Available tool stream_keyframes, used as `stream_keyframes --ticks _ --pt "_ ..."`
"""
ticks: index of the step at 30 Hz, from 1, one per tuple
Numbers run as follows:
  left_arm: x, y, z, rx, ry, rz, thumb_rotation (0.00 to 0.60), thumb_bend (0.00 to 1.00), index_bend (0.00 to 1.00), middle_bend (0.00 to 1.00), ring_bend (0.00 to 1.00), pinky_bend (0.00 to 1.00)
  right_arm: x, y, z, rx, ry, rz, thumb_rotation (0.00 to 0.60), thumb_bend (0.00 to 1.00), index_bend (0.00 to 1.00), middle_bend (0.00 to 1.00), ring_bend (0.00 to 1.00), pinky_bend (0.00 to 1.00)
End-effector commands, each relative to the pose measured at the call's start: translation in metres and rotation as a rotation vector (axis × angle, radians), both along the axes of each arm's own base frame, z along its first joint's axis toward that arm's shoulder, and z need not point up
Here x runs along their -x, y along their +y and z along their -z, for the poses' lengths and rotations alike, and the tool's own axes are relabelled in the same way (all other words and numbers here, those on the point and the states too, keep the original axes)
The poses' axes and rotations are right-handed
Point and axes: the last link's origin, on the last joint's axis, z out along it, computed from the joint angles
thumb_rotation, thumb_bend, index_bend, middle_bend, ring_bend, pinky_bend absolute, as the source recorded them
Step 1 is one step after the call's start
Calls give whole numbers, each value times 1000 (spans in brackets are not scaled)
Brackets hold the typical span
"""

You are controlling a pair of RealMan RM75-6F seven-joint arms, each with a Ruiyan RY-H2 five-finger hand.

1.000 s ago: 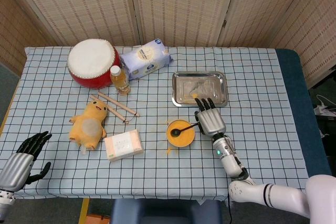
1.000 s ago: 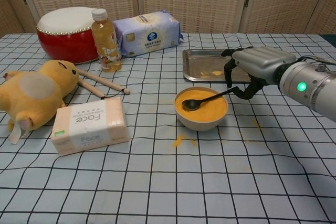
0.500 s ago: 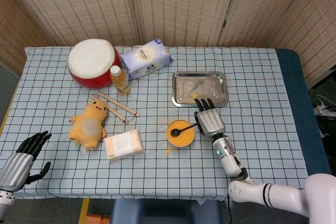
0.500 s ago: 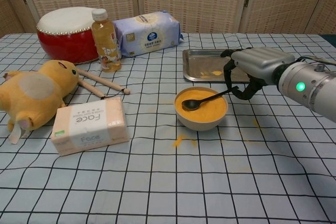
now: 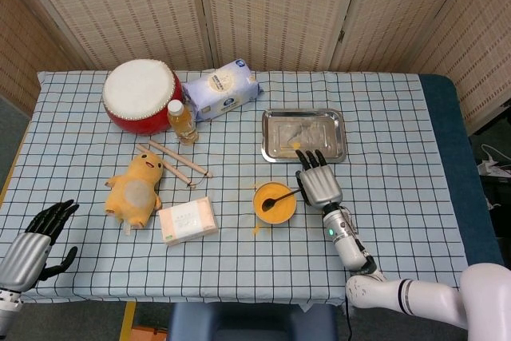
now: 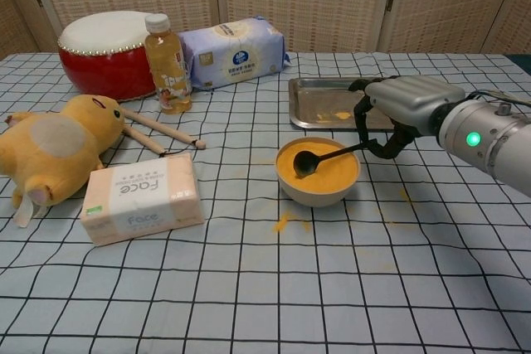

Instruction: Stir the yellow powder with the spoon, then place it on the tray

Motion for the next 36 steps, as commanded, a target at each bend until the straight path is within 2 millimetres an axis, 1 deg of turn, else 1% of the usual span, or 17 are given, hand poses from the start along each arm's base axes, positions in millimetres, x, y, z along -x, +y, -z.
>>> stream_keyframes --ticks 1,6,12,19,21,25,31,36 --pt "0 0 0 0 -1 1 600 447 0 0 0 103 0 0 0 0 2 0 600 356 532 0 0 0" --pt "0 0 0 0 -1 1 600 445 0 0 0 103 1 2 0 -2 7 -2 600 356 545 0 0 0" --pt "1 -1 0 -1 -1 2 600 445 0 0 0 103 2 2 1 -1 17 -2 600 356 599 0 0 0" --pt "0 0 -1 1 -1 2 600 445 0 0 0 103 3 2 1 6 19 -4 600 360 625 0 0 0" --pt "0 0 -1 1 -2 4 600 445 0 0 0 103 2 2 1 7 18 -6 600 395 636 0 0 0" --pt "0 0 -1 2 -3 5 600 446 0 0 0 103 0 2 -3 16 3 -20 600 509 683 0 0 0" --pt "0 -1 -1 4 -3 7 600 446 0 0 0 103 -5 1 -16 43 -8 -66 600 560 716 0 0 0" --pt "-2 -2 0 7 -4 13 600 446 0 0 0 103 -10 -5 -20 44 46 -98 600 591 733 0 0 0"
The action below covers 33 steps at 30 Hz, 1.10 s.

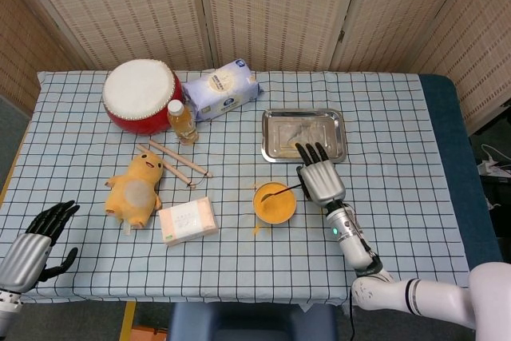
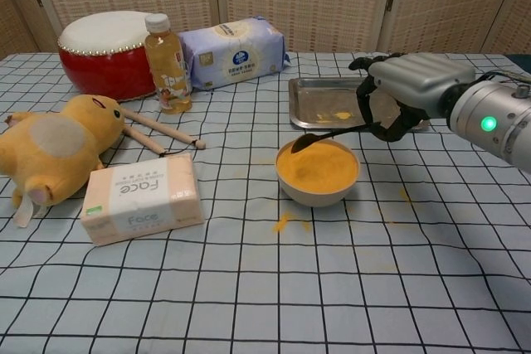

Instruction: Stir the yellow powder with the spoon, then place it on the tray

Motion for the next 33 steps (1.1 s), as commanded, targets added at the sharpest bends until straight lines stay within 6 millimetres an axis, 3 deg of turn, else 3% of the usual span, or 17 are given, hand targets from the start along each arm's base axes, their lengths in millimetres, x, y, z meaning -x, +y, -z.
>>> stream_keyframes --ticks 1,10,15,25,33 --pt "0 0 0 1 0 1 600 446 0 0 0 103 -4 -5 -1 -1 46 -20 600 594 733 0 0 0" --pt "1 1 0 1 1 -1 600 447 0 0 0 103 -9 -16 11 -11 168 -55 600 596 748 0 0 0" --pt "1 1 -1 -1 1 -1 600 446 0 0 0 103 -9 -12 15 -35 209 -70 600 599 764 0 0 0" --pt "0 0 1 2 4 4 600 446 0 0 0 104 -5 10 -5 -106 222 -54 600 603 785 0 0 0" --pt "1 1 1 3 4 0 600 446 0 0 0 103 -11 -4 -8 10 136 -46 600 604 801 9 0 0"
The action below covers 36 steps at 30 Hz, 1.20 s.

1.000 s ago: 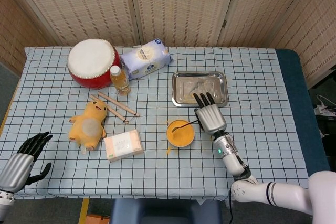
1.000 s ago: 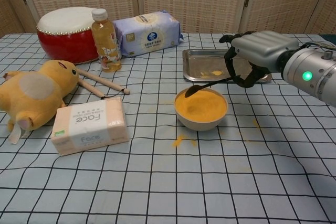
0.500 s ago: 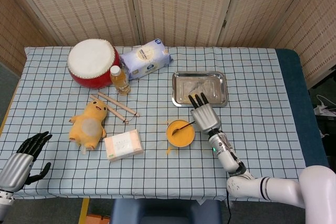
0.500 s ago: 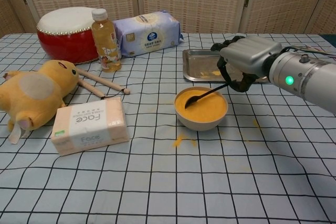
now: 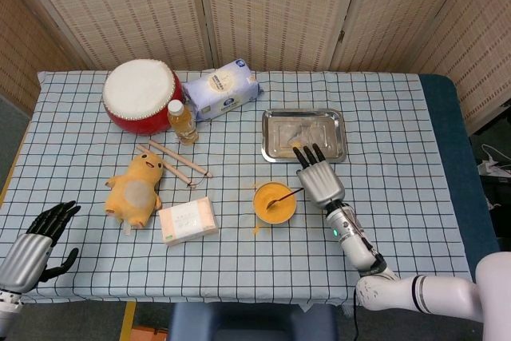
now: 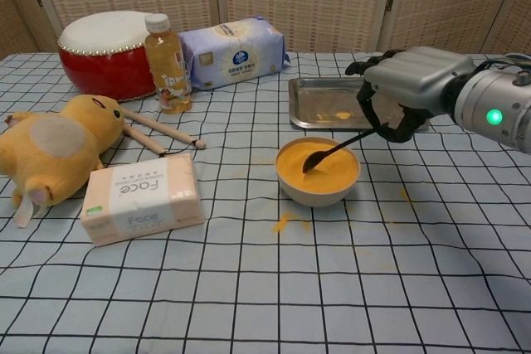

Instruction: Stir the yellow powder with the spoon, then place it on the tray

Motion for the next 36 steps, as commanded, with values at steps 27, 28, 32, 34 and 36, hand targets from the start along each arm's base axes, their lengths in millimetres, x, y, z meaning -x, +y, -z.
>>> stream_keyframes --ticks 27,28,32,34,36 --pt "0 1 3 5 11 -1 600 447 0 0 0 104 11 1 0 -2 -3 21 600 608 846 16 0 0" --pt "-1 1 3 3 10 1 600 447 0 0 0 103 10 1 -2 13 -21 16 600 608 846 17 0 0" --pt "-2 0 2 -2 8 2 600 447 0 0 0 103 11 5 -6 40 -48 -11 600 608 846 18 0 0" --pt "-1 0 1 -4 7 1 600 446 0 0 0 103 14 11 -7 31 -47 -19 600 608 846 20 0 0" --pt "0 0 2 -1 7 1 600 446 0 0 0 103 17 16 -7 11 -48 -13 600 608 846 20 0 0"
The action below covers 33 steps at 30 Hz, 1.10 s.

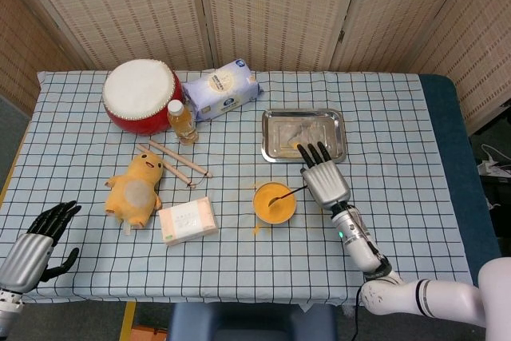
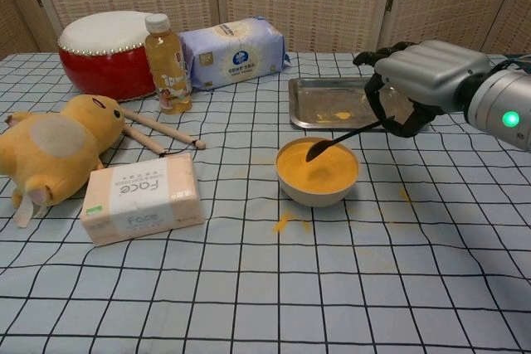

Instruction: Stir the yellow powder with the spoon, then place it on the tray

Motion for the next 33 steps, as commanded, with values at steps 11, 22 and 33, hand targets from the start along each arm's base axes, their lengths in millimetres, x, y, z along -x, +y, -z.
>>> stream_keyframes --ticks 11,22,33 --pt "-1 0 0 3 -1 4 600 447 0 0 0 102 8 1 17 -51 68 37 600 610 853 20 0 0" --pt "2 2 0 6 -2 -2 600 446 0 0 0 102 -6 -19 28 0 87 35 600 610 859 23 0 0" --pt "-1 -3 -1 0 1 5 600 447 0 0 0 103 3 7 5 -16 41 20 600 610 859 24 0 0"
